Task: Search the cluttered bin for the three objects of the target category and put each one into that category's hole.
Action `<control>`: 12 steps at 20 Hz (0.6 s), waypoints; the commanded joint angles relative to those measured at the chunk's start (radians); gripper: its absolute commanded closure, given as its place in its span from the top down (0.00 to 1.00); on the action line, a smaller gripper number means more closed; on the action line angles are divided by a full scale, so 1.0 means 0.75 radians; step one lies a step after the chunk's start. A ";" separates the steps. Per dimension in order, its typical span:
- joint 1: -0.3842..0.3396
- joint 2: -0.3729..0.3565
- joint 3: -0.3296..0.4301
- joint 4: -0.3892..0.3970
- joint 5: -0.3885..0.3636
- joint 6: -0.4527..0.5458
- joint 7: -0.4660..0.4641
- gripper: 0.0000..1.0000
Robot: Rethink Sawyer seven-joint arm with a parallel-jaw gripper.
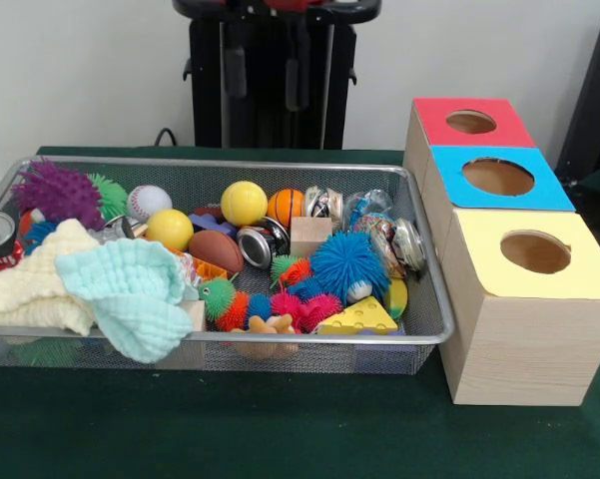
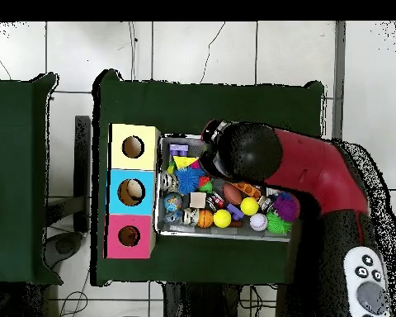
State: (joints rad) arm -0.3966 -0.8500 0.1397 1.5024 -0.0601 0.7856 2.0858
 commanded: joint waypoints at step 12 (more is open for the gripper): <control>0.076 0.296 -0.178 0.112 0.093 -0.245 0.394 1.00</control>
State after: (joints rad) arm -0.3640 -0.7093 0.0570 1.5368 -0.0291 0.6237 2.0911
